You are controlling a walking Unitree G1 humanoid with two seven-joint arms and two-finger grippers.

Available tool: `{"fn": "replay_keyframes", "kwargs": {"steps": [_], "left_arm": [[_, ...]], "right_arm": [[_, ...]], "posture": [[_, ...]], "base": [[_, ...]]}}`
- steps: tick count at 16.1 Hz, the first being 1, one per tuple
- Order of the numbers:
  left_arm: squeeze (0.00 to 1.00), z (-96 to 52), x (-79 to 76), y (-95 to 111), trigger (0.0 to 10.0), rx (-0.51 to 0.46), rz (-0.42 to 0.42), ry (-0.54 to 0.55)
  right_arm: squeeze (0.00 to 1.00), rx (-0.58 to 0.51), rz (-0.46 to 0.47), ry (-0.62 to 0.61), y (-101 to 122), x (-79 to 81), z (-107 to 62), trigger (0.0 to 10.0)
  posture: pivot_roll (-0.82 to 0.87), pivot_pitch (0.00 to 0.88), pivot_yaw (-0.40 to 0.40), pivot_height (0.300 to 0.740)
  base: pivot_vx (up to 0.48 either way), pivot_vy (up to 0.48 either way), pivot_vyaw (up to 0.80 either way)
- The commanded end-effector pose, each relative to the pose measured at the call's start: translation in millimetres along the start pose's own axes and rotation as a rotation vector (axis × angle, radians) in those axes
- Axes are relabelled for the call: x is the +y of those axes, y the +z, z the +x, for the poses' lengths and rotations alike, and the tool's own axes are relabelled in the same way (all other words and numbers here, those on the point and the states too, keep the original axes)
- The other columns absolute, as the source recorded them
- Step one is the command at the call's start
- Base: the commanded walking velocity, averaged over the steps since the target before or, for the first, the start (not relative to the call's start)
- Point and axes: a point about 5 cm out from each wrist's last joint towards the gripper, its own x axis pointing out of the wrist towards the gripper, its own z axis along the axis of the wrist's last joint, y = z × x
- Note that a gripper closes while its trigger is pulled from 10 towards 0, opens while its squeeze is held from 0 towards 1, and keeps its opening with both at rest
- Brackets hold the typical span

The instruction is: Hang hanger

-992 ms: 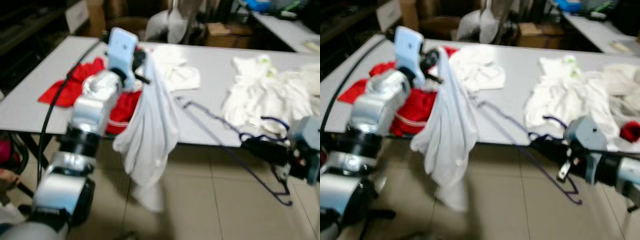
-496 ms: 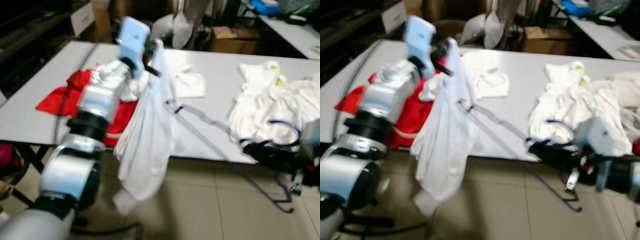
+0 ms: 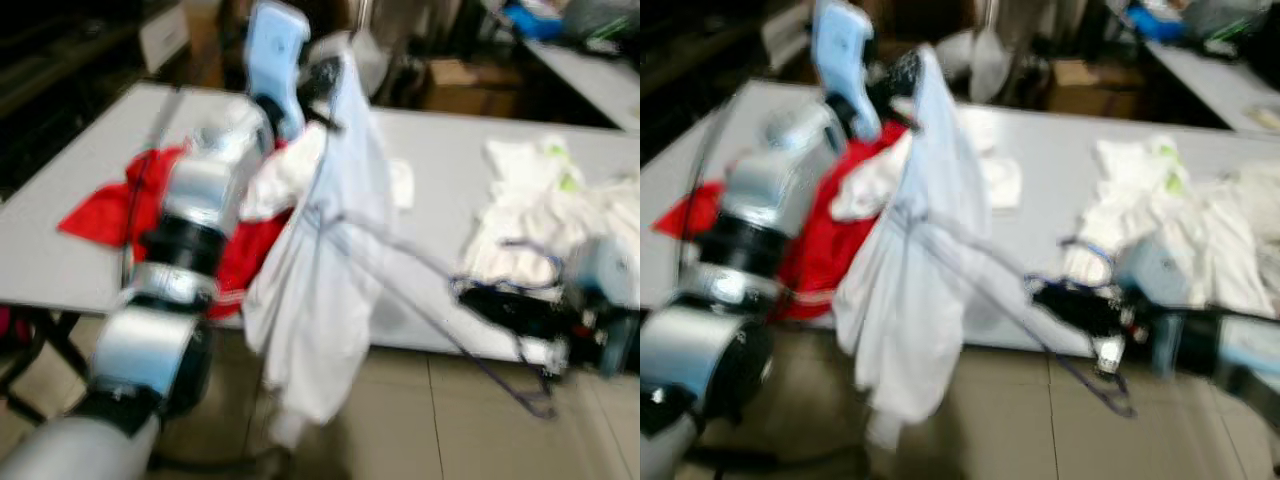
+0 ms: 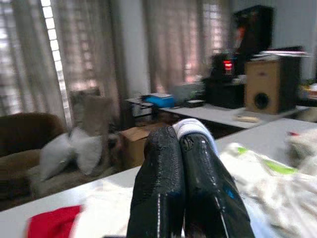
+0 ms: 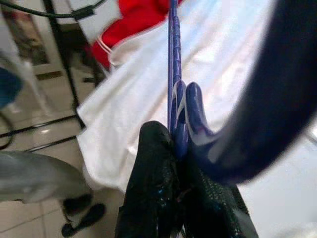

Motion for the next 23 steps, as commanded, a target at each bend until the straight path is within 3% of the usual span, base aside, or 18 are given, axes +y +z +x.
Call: {"fn": "replay_keyframes", "kwargs": {"steps": [1, 6, 10, 13, 15, 16, 17, 19, 20, 21, 22, 23], "left_arm": [[0.00, 5.6, -13.0, 12.8, 10.0, -0.050, -0.005, -0.056], [0.00, 3.2, -21.1, 30.8, 10.0, -0.111, -0.078, -0.102], [0.00, -2.6, -34.5, 35.6, 10.0, -0.087, -0.078, -0.190], [0.00, -9.2, -39.1, 58.9, 10.0, -0.178, -0.133, -0.253], [0.00, -11.8, -35.6, 81.6, 10.0, -0.270, -0.183, -0.274], [0.00, -12.2, -34.0, 87.1, 10.0, -0.293, -0.187, -0.273], [0.00, -12.2, -22.7, 108.1, 10.0, -0.387, -0.200, -0.227], [0.00, -17.8, -1.4, 143.3, 10.0, -0.560, -0.179, -0.104], [0.00, -25.9, 14.6, 163.5, 10.0, -0.645, -0.157, -0.015], [0.00, -28.3, 19.1, 164.4, 10.0, -0.634, -0.107, 0.018], [0.00, -26.9, 18.0, 159.2, 10.0, -0.610, -0.102, 0.016], [0.00, -17.8, 10.3, 135.2, 10.0, -0.503, -0.066, 0.021]], "right_arm": [[0.00, -0.001, -0.006, -0.011, 0.8, -2.5, -0.5, 10.0], [0.00, 0.000, -0.047, -0.034, 1.0, -11.4, 8.3, 10.0], [0.00, -0.003, -0.070, -0.035, -1.0, -22.6, 20.6, 10.0], [0.00, 0.015, -0.180, -0.243, 5.6, -72.1, 33.1, 10.0], [0.00, -0.063, -0.246, -0.425, 33.0, -113.8, 38.3, 10.0], [0.00, -0.084, -0.268, -0.465, 41.8, -123.3, 39.6, 10.0], [0.00, -0.175, -0.358, -0.612, 79.8, -152.8, 37.5, 10.0], [0.00, -0.484, -0.404, -0.889, 150.2, -178.9, 13.6, 10.0], [0.00, -0.583, -0.427, -0.836, 177.0, -176.7, 10.2, 10.0], [0.00, -0.544, -0.431, -0.719, 173.5, -175.1, 23.4, 10.0], [0.00, -0.511, -0.428, -0.692, 165.3, -175.1, 29.8, 10.0], [0.00, -0.371, -0.422, -0.546, 125.7, -171.0, 57.5, 10.0]], "posture": [[-0.01, 0.000, -0.037, 0.740], [-0.01, 0.000, -0.042, 0.740], [-0.01, 0.000, -0.049, 0.740], [-0.01, 0.000, -0.054, 0.740], [-0.01, 0.000, -0.054, 0.740], [-0.01, 0.000, -0.054, 0.740], [0.00, 0.000, -0.055, 0.740], [0.01, 0.000, -0.067, 0.740], [0.01, 0.000, -0.081, 0.740], [0.02, 0.000, -0.097, 0.740], [0.02, 0.000, -0.098, 0.740], [0.03, 0.000, -0.104, 0.740]], "base": [[0.337, 0.000, 0.00], [0.322, 0.000, 0.00], [0.000, 0.000, 0.00], [0.000, 0.000, 0.00], [0.000, 0.000, 0.00], [0.000, 0.000, 0.00], [0.000, 0.000, 0.00], [0.000, 0.000, 0.00], [0.000, 0.000, 0.00], [0.000, 0.000, 0.00], [0.000, 0.000, 0.00], [0.000, 0.000, 0.00]]}}
